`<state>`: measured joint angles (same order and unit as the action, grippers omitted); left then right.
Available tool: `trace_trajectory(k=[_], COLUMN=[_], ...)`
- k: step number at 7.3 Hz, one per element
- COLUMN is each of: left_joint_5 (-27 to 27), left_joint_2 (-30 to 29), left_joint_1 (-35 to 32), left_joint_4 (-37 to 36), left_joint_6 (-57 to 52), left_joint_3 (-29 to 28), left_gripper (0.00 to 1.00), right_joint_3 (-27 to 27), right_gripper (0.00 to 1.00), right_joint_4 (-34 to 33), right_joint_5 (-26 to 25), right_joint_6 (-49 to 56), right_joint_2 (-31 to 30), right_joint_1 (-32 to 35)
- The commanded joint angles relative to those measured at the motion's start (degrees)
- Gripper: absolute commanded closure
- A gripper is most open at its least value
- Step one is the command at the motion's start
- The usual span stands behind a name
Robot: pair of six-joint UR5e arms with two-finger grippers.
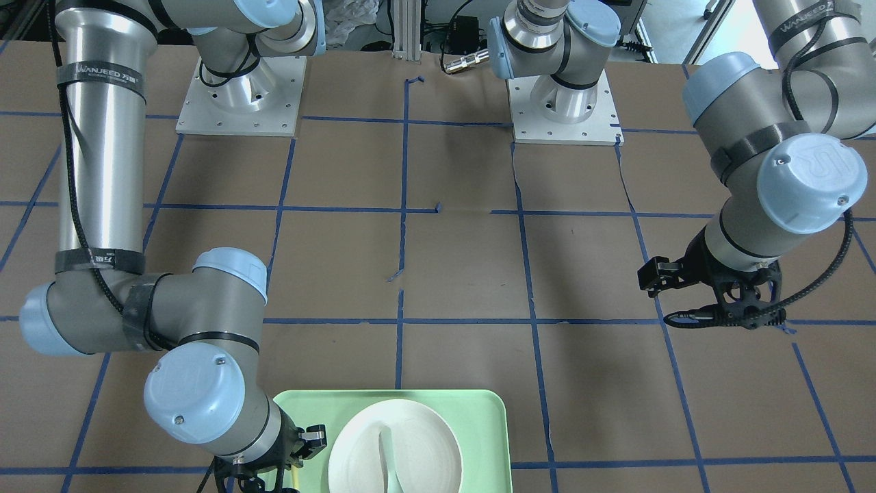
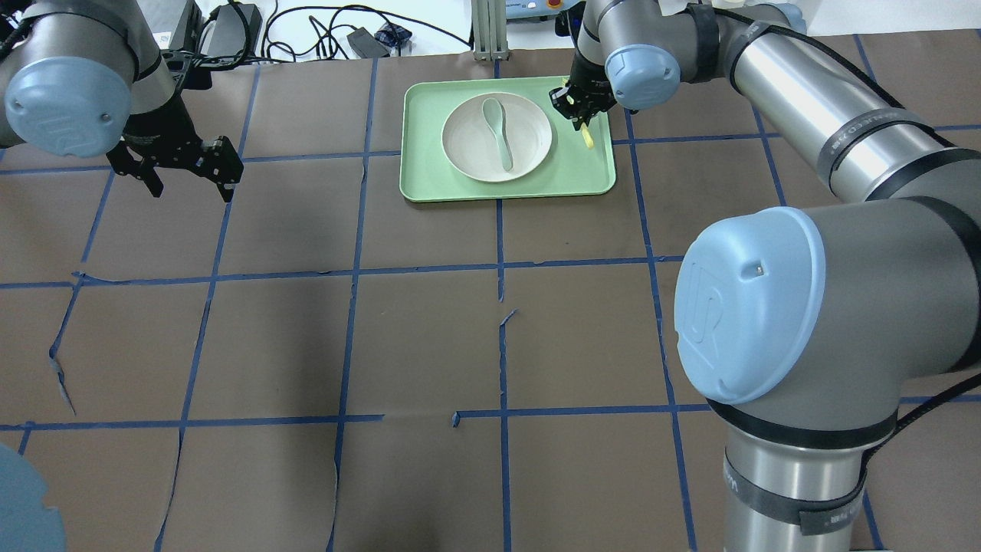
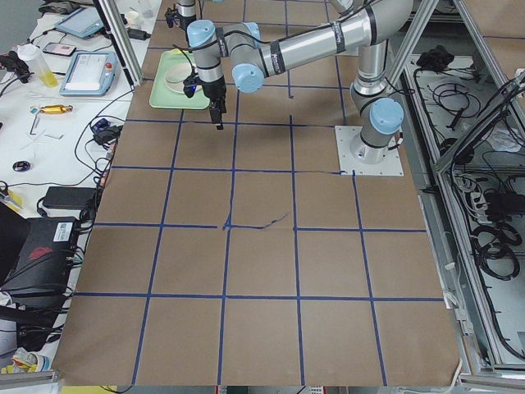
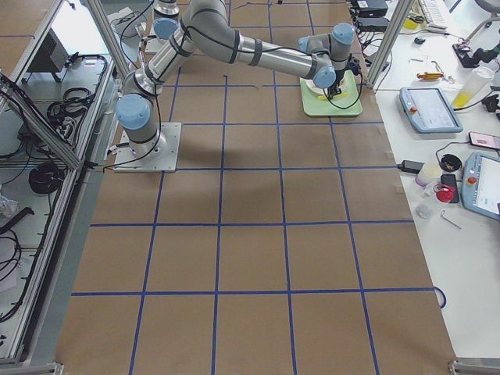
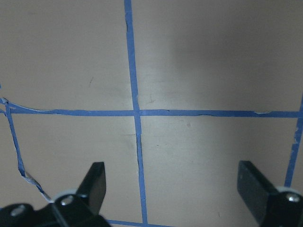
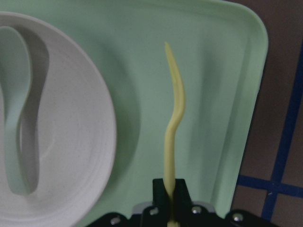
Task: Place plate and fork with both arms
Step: 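Lift the fork out of the plate and set it on the tray beside the plate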
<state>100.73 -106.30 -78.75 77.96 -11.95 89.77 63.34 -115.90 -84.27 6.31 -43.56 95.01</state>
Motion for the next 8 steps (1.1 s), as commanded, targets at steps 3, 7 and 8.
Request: trace_trajectory(k=[3, 7, 8], left_joint_5=[0.0, -0.09, -0.09], left_joint_2=[0.3, 0.65, 0.74], left_joint_1=[0.08, 0.0, 0.0], left_joint_4=[0.0, 0.09, 0.09], left_joint_6=[0.0, 0.0, 0.0], left_joint_3=[0.14, 0.58, 0.58], left_gripper=[0.0, 0.0, 0.0], right_joint_3=[2.05, 3.02, 2.93], right_gripper=[0.85, 0.44, 0.29], right_joint_4=[-0.02, 0.06, -0.02], right_joint_5=[10.27, 11.75, 12.28], right_joint_6=[-2.37, -2.97, -3.06], right_joint_2=[0.5, 0.5, 0.24], right_joint_1=[-2.62, -3.33, -3.34])
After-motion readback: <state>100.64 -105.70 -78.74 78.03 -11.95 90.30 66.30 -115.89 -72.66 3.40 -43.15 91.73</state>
